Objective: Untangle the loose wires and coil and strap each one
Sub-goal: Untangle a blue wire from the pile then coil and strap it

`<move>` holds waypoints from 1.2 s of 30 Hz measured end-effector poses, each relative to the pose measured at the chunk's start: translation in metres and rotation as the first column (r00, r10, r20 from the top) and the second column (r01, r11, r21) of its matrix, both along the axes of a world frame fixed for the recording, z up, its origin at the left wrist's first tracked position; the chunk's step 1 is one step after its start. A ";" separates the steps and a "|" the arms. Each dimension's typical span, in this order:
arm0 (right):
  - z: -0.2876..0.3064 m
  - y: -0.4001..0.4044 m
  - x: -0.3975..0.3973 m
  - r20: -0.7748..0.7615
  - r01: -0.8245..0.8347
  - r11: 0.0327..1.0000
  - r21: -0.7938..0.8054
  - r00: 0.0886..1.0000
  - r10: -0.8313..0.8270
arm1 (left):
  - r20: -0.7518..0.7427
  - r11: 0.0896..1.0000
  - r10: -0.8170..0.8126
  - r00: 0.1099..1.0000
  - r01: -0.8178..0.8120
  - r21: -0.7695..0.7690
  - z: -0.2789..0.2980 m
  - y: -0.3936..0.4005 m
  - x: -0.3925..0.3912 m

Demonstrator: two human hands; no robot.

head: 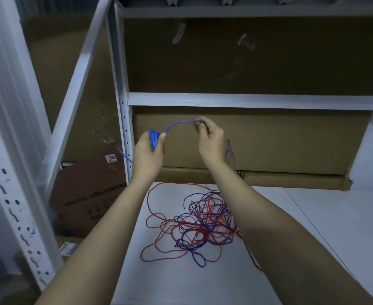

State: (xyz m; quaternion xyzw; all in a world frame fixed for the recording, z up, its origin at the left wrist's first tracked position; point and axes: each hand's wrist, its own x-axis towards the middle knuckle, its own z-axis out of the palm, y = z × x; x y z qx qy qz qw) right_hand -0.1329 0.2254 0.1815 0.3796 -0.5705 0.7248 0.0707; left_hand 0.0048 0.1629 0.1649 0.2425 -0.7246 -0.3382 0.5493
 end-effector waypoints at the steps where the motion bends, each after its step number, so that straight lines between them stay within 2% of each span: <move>1: 0.002 0.003 0.003 -0.076 0.029 1.000 0.009 0.997 -0.029 | 0.018 1.000 0.007 1.000 -0.007 0.022 0.000 0.001 0.000; 4: 0.003 0.018 0.001 -0.293 0.108 0.993 -0.037 0.949 -0.114 | 0.099 0.998 -0.021 0.995 0.016 0.057 -0.009 0.002 0.005; 6: 0.005 0.027 -0.005 -0.407 0.117 0.993 -0.018 0.906 -0.114 | 0.124 0.997 -0.060 0.990 0.052 0.064 -0.019 0.006 0.009; 8: 0.003 0.031 -0.016 -0.476 0.185 0.973 0.138 0.874 -0.099 | 0.128 0.989 -0.128 0.983 0.117 0.090 -0.022 0.011 0.012; 10: -0.004 0.034 -0.023 -0.486 0.288 0.889 0.355 0.870 -0.088 | 0.115 0.967 -0.229 0.967 0.213 0.140 -0.021 0.018 0.016; 12: -0.016 0.038 -0.023 -0.413 0.236 0.864 0.445 0.910 -0.035 | 0.063 0.917 -0.355 0.933 0.334 0.220 -0.021 0.027 0.021; 14: -0.027 0.046 -0.013 -0.237 0.031 0.921 0.387 0.969 0.067 | -0.062 0.811 -0.500 0.864 0.492 0.318 -0.025 0.036 0.027; 16: -0.035 0.055 -0.001 -0.179 -0.034 0.952 0.305 0.980 0.092 | -0.235 0.641 -0.613 0.754 0.649 0.409 -0.032 0.045 0.035; 18: -0.042 0.065 0.007 -0.351 0.127 0.937 0.324 0.936 -0.006 | -0.421 0.439 -0.659 0.623 0.774 0.456 -0.040 0.054 0.047; 20: -0.051 0.076 0.013 -0.646 0.442 0.806 0.393 0.757 -0.100 | -0.583 0.265 -0.635 0.507 0.852 0.452 -0.046 0.064 0.058; 22: -0.065 0.084 0.025 -0.819 0.627 0.648 0.432 0.573 -0.008 | -0.690 0.194 -0.575 0.438 0.893 0.405 -0.050 0.071 0.064; 24: -0.084 0.093 0.042 -0.888 0.706 0.563 0.429 0.445 0.118 | -0.738 0.224 -0.527 0.420 0.907 0.357 -0.053 0.077 0.064; 25: -0.094 0.098 0.051 -0.895 0.708 0.559 0.432 0.414 0.167 | -0.730 0.276 -0.510 0.455 0.891 0.362 -0.055 0.079 0.062; 27: -0.115 0.109 0.068 -0.881 0.666 0.580 0.469 0.396 0.258 | -0.653 0.424 -0.484 0.583 0.808 0.408 -0.063 0.083 0.058; 30: -0.135 0.127 0.089 -0.838 0.543 0.647 0.535 0.440 0.324 | -0.410 0.656 -0.487 0.771 0.633 0.411 -0.083 0.089 0.057; 32: -0.138 0.142 0.096 -0.837 0.469 0.709 0.527 0.431 0.338 | -0.192 0.776 -0.490 0.850 0.526 0.349 -0.098 0.092 0.058; 36: -0.145 0.158 0.097 -0.921 0.413 0.839 0.356 0.309 0.238 | 0.060 0.848 -0.481 0.875 0.446 0.287 -0.122 0.097 0.062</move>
